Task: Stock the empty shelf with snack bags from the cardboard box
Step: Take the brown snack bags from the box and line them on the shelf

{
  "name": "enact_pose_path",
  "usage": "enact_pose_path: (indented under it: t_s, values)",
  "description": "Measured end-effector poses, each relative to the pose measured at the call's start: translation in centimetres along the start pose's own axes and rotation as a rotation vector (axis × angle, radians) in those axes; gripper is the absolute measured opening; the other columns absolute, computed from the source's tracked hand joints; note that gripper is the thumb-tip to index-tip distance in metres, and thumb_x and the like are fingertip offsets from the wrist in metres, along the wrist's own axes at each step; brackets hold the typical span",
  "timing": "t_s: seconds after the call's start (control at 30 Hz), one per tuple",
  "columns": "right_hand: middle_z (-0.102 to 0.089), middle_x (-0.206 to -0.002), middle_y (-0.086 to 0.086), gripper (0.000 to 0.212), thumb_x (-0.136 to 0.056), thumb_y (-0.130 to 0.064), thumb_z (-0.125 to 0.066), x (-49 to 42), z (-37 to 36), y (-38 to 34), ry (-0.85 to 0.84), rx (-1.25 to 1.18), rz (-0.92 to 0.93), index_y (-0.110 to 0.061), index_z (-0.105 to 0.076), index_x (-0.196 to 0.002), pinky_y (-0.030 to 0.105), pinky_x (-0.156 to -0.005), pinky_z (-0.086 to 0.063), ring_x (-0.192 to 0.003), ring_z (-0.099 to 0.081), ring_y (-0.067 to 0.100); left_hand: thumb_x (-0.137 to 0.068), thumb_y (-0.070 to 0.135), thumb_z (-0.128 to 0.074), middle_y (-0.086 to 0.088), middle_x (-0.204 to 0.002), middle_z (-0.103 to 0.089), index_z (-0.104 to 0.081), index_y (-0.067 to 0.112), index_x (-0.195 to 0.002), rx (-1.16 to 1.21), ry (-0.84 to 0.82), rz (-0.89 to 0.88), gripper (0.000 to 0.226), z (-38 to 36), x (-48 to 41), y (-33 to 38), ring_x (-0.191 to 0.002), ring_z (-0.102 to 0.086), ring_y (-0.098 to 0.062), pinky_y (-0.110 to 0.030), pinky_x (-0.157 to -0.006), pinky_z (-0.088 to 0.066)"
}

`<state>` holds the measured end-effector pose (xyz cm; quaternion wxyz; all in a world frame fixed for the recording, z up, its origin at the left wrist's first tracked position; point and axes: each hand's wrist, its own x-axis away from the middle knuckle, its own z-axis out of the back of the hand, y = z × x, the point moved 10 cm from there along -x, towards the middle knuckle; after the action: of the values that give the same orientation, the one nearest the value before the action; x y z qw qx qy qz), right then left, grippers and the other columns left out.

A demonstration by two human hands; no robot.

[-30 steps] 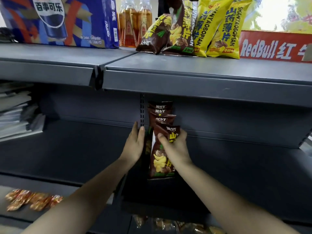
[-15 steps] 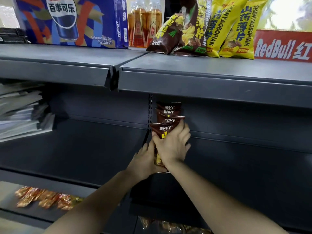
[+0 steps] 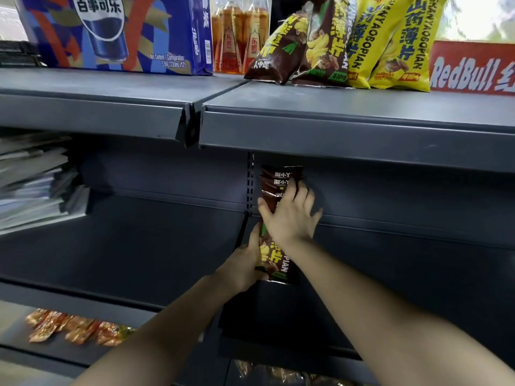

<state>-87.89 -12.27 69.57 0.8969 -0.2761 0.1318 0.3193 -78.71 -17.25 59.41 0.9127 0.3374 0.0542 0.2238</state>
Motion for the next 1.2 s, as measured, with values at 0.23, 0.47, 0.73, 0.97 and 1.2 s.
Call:
enact_pose_path:
  t_s: [0.23, 0.47, 0.73, 0.97, 1.2]
  values:
    - [-0.028, -0.152, 0.012, 0.071, -0.094, -0.05, -0.046, -0.3, 2.0, 7.1, 0.103, -0.743, -0.313, -0.009, -0.025, -0.148, 0.041, -0.113, -0.022, -0.141, -0.022, 0.027, -0.048, 0.075, -0.065, -0.005, -0.158, -0.013, 0.013, 0.027, -0.149, 0.145, 0.078, 0.029, 0.137, 3.1, 0.0, 0.6, -0.146, -0.011, -0.026, -0.058, -0.113, -0.021]
    - [-0.065, -0.12, 0.003, 0.063, -0.09, -0.069, -0.03, 1.4, -4.9, 5.8, -0.419, -1.067, -0.411, -0.025, -0.054, -0.129, 0.036, -0.092, -0.047, -0.105, -0.063, 0.018, -0.084, 0.036, -0.067, 0.008, -0.128, -0.053, -0.024, 0.027, -0.137, 0.698, 0.181, -0.118, 0.069, 4.5, -1.6, 3.9, -0.111, -0.058, -0.003, -0.024, -0.092, -0.049]
    - [-0.073, -0.104, 0.007, 0.053, -0.092, -0.063, -0.038, 1.2, -5.9, 4.5, -0.468, -1.205, -0.436, -0.022, -0.067, -0.108, 0.037, -0.088, -0.053, -0.096, -0.069, 0.022, -0.086, 0.022, -0.066, 0.009, -0.123, -0.057, -0.026, 0.024, -0.142, 0.782, 0.201, -0.096, 0.069, 3.0, -2.9, 4.1, -0.109, -0.058, -0.001, -0.016, -0.085, -0.047]
    - [-0.071, -0.107, 0.001, 0.057, -0.087, -0.066, -0.045, 0.9, -5.6, 4.7, -0.445, -1.113, -0.409, -0.025, -0.06, -0.123, 0.034, -0.086, -0.054, -0.095, -0.069, 0.017, -0.091, 0.033, -0.058, 0.007, -0.125, -0.054, -0.029, 0.023, -0.139, 0.754, 0.264, -0.052, 0.057, 3.2, -3.0, 3.8, -0.103, -0.055, 0.006, -0.009, -0.079, -0.046]
    - [-0.072, -0.096, 0.002, 0.038, -0.088, -0.058, -0.053, 0.4, -4.4, 4.8, -0.35, -1.047, -0.381, -0.024, -0.063, -0.099, 0.031, -0.079, -0.055, -0.086, -0.069, 0.016, -0.092, 0.038, -0.053, 0.002, -0.126, -0.057, -0.032, 0.022, -0.139, 0.721, 0.279, -0.041, 0.055, 3.5, -3.3, 3.3, -0.108, -0.058, -0.007, -0.023, -0.091, -0.046]
